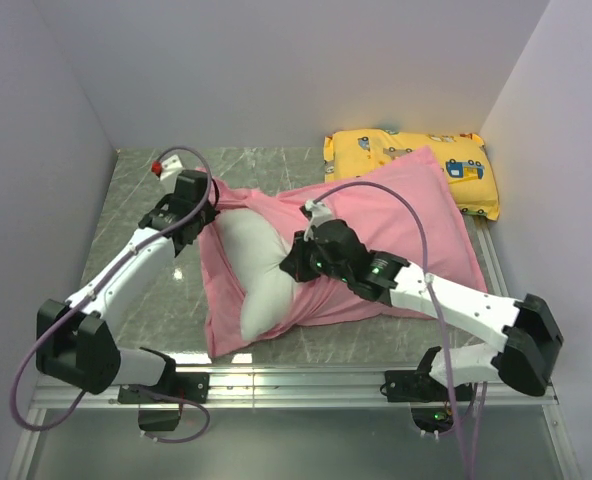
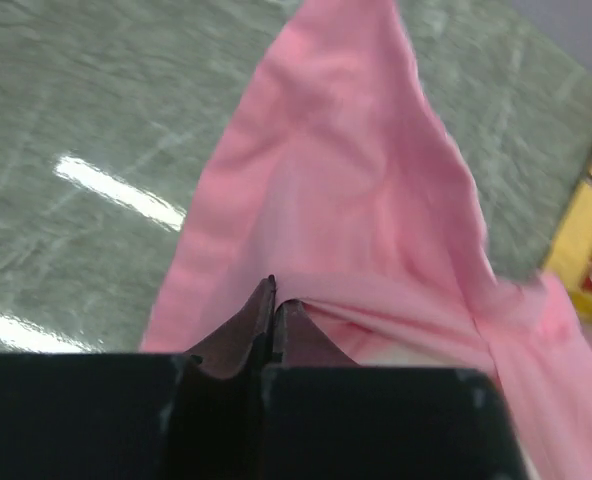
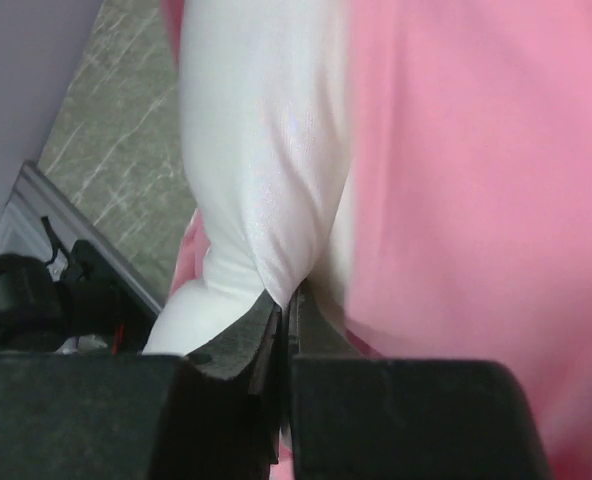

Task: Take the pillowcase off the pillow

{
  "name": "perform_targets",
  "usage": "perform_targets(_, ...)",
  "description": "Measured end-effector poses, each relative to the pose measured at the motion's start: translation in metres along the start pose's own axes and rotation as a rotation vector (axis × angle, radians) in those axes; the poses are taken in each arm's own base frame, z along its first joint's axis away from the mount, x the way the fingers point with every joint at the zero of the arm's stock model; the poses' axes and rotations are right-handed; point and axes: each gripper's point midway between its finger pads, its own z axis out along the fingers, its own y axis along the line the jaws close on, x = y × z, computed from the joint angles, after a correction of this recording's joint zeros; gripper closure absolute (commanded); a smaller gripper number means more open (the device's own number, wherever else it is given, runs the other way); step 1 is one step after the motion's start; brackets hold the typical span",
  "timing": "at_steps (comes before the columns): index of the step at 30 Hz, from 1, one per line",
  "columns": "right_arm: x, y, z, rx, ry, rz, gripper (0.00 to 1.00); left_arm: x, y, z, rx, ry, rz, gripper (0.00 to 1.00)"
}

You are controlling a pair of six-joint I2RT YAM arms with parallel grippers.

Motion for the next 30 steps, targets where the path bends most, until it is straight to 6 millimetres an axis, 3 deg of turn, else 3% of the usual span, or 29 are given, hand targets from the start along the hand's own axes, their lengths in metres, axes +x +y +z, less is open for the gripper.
perform_targets(3,-0.002,0.002,-0.022,-0.021,-0.031,-0.001,1.00,-0.002,0.022,0.026,-0.078,0.014,-0.039,1.00)
perform_targets(7,-0.011,0.006,-0.049,-0.056,-0.092,0.010,1.00,0.013,0.029,0.061,-0.077,0.091,-0.081,1.00)
perform_targets(9,-0.014,0.007,-0.060,-0.075,-0.119,0.013,1.00,0.022,0.026,0.074,-0.052,0.131,-0.098,1.00)
perform_targets(13,-0.018,0.012,-0.074,-0.109,-0.148,0.017,1.00,0.049,0.002,0.093,0.100,0.223,-0.137,0.97)
perform_targets(14,-0.019,0.012,-0.075,-0.113,-0.152,0.017,1.00,0.055,-0.005,0.097,0.140,0.246,-0.145,0.85)
perform_targets(16,-0.020,0.013,-0.076,-0.118,-0.153,0.017,1.00,0.060,-0.018,0.102,0.214,0.272,-0.153,0.72)
perform_targets(20,-0.024,0.018,-0.070,-0.129,-0.143,0.017,1.00,0.060,-0.045,0.100,0.360,0.295,-0.160,0.36)
perform_targets(25,-0.038,0.027,-0.058,-0.147,-0.148,0.034,1.00,0.040,-0.062,0.083,0.441,0.279,-0.165,0.15)
perform_targets(30,-0.051,0.034,-0.060,-0.167,-0.175,0.065,1.00,-0.006,-0.049,0.057,0.429,0.192,-0.197,0.06)
